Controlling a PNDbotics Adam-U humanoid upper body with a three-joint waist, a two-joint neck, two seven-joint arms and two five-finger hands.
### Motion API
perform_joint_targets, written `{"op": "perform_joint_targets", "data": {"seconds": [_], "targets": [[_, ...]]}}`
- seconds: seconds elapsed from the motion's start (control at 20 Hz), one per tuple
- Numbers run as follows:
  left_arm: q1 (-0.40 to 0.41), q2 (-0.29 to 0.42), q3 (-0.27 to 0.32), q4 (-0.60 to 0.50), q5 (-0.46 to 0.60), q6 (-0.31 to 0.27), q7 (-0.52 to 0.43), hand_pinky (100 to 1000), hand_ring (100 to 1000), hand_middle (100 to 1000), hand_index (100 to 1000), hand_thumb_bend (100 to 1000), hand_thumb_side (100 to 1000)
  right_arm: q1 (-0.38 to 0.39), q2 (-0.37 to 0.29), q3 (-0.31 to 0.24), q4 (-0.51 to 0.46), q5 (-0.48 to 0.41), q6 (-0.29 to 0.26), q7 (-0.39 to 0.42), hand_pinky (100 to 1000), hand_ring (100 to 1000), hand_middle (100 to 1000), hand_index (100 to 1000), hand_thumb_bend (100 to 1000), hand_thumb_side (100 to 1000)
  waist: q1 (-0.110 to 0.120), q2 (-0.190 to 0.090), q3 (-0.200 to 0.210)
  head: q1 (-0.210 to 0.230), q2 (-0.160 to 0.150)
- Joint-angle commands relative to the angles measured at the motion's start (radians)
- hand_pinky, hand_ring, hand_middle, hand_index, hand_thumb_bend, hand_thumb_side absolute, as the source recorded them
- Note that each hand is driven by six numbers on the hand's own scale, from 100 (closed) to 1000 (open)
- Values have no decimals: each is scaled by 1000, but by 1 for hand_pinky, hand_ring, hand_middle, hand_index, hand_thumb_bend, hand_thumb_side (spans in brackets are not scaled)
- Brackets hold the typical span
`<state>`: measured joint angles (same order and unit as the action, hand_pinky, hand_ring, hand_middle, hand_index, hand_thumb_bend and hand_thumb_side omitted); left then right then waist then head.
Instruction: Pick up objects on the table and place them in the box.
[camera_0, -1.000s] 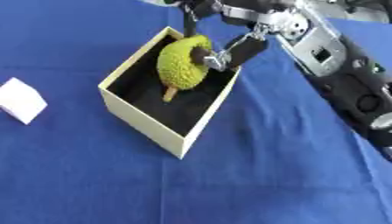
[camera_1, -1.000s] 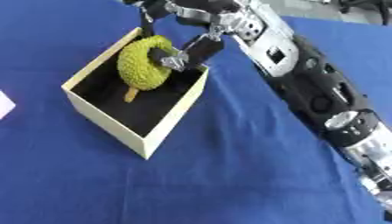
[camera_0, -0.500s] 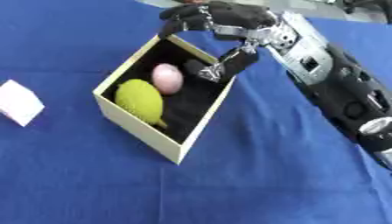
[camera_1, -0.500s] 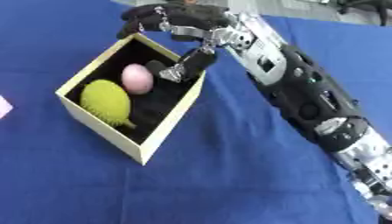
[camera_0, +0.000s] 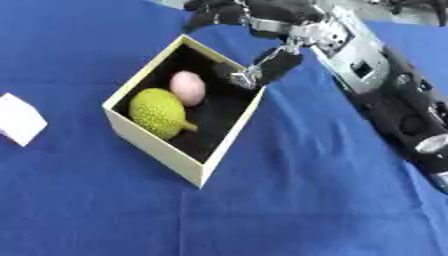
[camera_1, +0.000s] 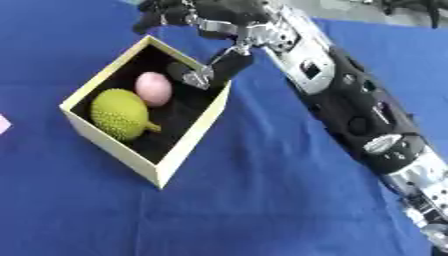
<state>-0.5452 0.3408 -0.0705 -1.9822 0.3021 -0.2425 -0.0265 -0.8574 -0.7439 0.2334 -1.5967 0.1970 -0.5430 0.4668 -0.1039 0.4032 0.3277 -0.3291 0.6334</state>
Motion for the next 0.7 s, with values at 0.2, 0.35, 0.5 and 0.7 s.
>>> {"op": "perform_joint_targets", "data": {"seconds": [0.2,0.35,0.5,0.7], "targets": [[5,26,10,-18,-10,0,10,685,773,679,770,100,572,82,-143,-100,-199,-240,103,-6,1000,1000,797,936,100,413,17,-38,-21,63,13],[11,32,13,-18,-15,-2,15,685,773,678,770,100,571,181,-204,-149,-314,-348,142,-51,1000,1000,795,921,100,449,23,-42,-35,89,15],[14,42,17,-18,-23,-4,21,686,776,681,771,100,569,293,-251,-205,-391,-456,165,-103,1000,1000,788,910,100,470,34,-46,-53,122,18],[12,69,22,-18,-44,-9,30,690,781,690,777,100,565,434,-286,-271,-403,-534,101,-165,1000,1000,796,897,100,470,47,-50,-73,160,24]]}}
